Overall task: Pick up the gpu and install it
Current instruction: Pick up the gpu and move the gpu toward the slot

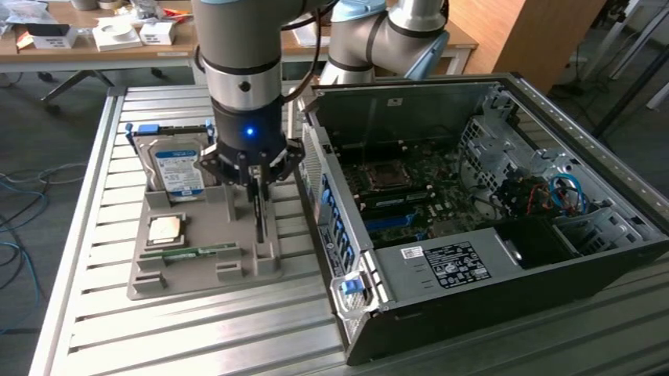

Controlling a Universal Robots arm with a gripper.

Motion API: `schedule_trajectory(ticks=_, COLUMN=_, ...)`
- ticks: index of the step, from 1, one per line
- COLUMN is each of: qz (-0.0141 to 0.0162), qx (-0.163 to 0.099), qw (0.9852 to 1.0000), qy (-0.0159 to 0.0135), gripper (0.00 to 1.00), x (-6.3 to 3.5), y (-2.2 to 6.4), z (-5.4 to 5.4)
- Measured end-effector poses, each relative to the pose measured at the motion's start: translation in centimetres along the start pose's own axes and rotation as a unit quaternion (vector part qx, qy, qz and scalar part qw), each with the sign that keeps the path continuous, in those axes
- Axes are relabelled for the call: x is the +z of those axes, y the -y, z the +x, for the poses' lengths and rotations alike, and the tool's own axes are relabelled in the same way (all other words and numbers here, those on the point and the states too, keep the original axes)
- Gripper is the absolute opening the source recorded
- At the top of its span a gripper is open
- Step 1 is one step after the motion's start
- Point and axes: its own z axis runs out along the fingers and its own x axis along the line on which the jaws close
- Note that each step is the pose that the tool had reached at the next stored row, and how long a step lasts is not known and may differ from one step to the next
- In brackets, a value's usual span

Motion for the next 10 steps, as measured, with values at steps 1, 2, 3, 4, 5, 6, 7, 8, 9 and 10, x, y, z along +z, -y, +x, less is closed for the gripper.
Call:
schedule_trajectory(ticks=1, qz=-0.0001, qx=0.0, qw=1.0, qy=0.0, gripper=0.26, x=-0.19, y=-0.01, z=0.0)
schedule_trajectory(ticks=2, qz=-0.0001, qx=0.0, qw=1.0, qy=0.0, gripper=0.26, x=-0.36, y=-0.02, z=0.0)
schedule_trajectory(ticks=3, qz=-0.0002, qx=0.0, qw=1.0, qy=-0.0001, gripper=0.26, x=-0.53, y=-0.03, z=0.0)
schedule_trajectory(ticks=4, qz=-0.0003, qx=0.0, qw=1.0, qy=-0.0001, gripper=0.26, x=-0.7, y=-0.04, z=0.0)
schedule_trajectory(ticks=5, qz=-0.0004, qx=0.0, qw=1.0, qy=-0.0001, gripper=0.26, x=-0.86, y=-0.05, z=0.0)
schedule_trajectory(ticks=6, qz=-0.0005, qx=0.0, qw=1.0, qy=-0.0001, gripper=0.26, x=-1.03, y=-0.06, z=0.0)
schedule_trajectory(ticks=7, qz=-0.0006, qx=0.0, qw=1.0, qy=-0.0001, gripper=0.26, x=-1.19, y=-0.07, z=0.0)
schedule_trajectory(ticks=8, qz=-0.0007, qx=0.0, qw=1.0, qy=-0.0001, gripper=0.26, x=-1.37, y=-0.08, z=0.0)
schedule_trajectory(ticks=9, qz=-0.0008, qx=0.0, qw=1.0, qy=-0.0001, gripper=0.26, x=-1.53, y=-0.08, z=0.0)
schedule_trajectory(ticks=10, qz=-0.0009, qx=0.0, qw=1.0, qy=-0.0001, gripper=0.26, x=-1.7, y=-0.09, z=0.0)
